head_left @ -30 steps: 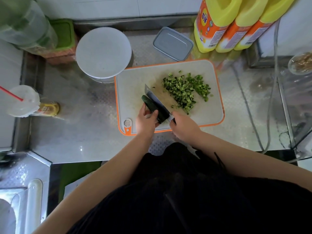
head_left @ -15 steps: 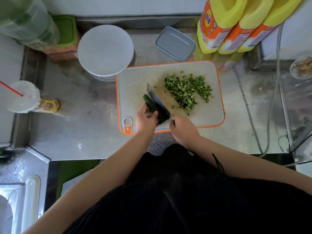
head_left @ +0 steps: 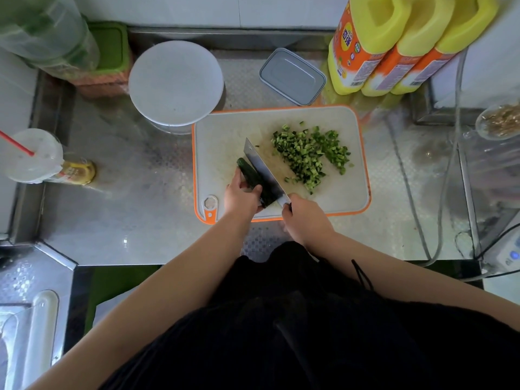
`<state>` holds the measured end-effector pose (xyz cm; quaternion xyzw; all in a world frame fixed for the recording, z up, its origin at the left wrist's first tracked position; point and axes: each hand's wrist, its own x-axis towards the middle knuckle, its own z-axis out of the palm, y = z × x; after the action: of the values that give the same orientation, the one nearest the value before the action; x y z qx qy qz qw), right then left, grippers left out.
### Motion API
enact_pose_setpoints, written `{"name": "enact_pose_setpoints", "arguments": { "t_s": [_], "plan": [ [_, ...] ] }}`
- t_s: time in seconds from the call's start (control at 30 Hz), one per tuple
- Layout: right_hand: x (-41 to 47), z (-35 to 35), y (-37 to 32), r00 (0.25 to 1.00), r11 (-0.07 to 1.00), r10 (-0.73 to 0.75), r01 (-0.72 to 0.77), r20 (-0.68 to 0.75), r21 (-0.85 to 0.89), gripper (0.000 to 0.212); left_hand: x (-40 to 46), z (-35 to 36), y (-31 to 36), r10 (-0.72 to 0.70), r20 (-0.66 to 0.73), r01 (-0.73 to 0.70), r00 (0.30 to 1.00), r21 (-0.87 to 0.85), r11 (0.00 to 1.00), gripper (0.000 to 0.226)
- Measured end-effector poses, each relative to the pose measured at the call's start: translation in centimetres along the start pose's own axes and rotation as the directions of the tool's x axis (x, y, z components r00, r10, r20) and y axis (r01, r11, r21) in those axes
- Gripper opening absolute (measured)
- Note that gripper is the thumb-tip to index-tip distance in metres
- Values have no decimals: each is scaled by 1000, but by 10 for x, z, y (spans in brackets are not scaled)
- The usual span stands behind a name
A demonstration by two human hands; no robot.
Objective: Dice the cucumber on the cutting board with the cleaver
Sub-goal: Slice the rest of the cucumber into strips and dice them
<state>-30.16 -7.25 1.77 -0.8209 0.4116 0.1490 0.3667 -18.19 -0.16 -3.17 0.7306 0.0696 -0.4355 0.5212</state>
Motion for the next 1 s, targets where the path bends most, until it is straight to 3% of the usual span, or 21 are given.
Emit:
{"name": "enact_pose_setpoints", "arguments": {
  "t_s": [0.43, 1.0],
  "plan": [
    [0, -2, -6, 999, 999, 31, -30, 27, -30, 20, 4, 1, -1, -9, -3, 9, 1000, -14, 1000, 72],
    [24, 6, -19, 999, 985, 24, -18, 32, -174, 9, 24, 1, -15, -14, -6, 14, 1000, -19, 1000, 76]
  ]
}}
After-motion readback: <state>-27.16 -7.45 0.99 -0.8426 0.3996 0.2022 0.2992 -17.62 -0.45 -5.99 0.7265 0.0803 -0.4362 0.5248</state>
